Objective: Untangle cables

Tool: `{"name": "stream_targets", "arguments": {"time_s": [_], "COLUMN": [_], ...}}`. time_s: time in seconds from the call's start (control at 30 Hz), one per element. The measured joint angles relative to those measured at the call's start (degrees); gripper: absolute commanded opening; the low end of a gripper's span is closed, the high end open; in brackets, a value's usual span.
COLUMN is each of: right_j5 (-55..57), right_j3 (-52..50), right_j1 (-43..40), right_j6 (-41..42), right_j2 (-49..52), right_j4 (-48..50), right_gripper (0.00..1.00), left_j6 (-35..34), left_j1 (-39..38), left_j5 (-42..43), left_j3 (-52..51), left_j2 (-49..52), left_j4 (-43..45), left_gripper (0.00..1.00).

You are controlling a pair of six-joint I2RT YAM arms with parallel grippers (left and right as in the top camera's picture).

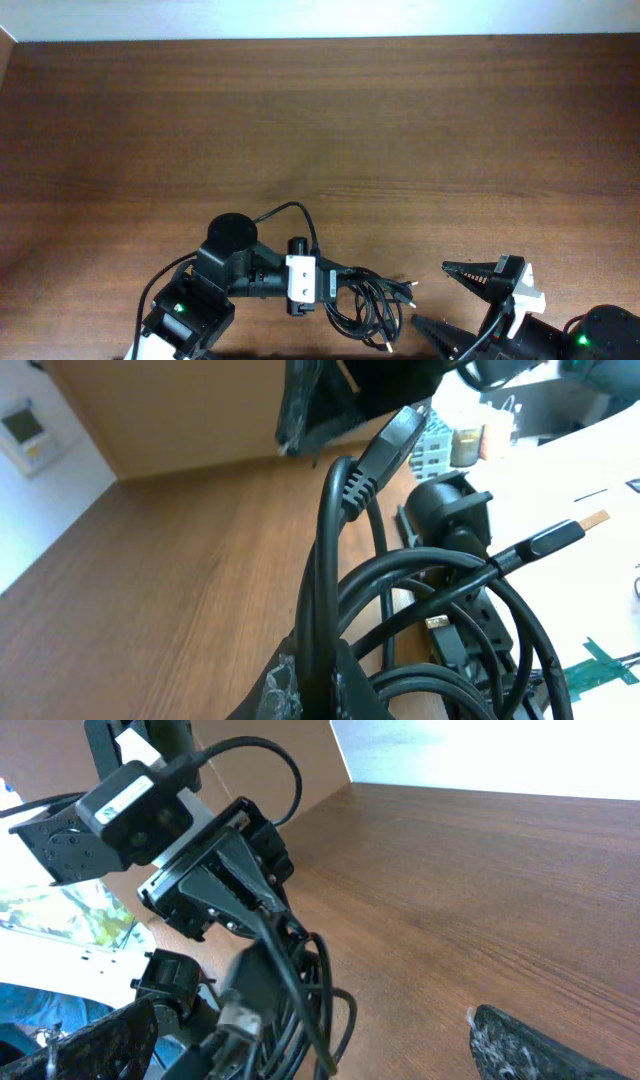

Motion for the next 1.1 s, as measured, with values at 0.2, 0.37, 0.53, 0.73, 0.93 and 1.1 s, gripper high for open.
{"name": "stream_targets", "arguments": {"time_s": [0.2, 0.37, 0.53, 0.73, 0.93, 1.1], "right_j5": [0.0, -0.61, -0.9, -1.05, -1.05, -1.07], "right_j3": [0.0, 0.02, 0.02, 0.04, 0.04, 0.07], "right_j1": [0.0, 0.0, 0.0, 0.0, 0.0, 0.0], "right_j6": [0.17, -0.07, -0.13, 0.35, 0.35, 0.37], "right_j2": [0.0, 0.0, 0.0, 0.0, 0.0, 0.0], "right_j4": [0.04, 0.0, 0.0, 0.0, -0.02, 0.0], "right_gripper": [0.66, 0.55, 0.57, 0.61, 0.61, 0.61], "left_j6": [0.04, 0.07, 0.04, 0.24, 0.24, 0.24], "left_j1": [0.0, 0.0, 0.0, 0.0, 0.0, 0.0], "left_j5": [1.2, 1.4, 1.62, 4.5, 9.16, 9.97], "left_j3": [0.0, 0.0, 0.0, 0.0, 0.04, 0.04], "left_j2": [0.0, 0.02, 1.57, 6.19, 9.18, 9.51], "left_j4": [1.95, 3.61, 3.87, 11.13, 15.65, 15.61], "left_gripper": [0.0, 0.0, 0.0, 0.0, 0.0, 0.0]}}
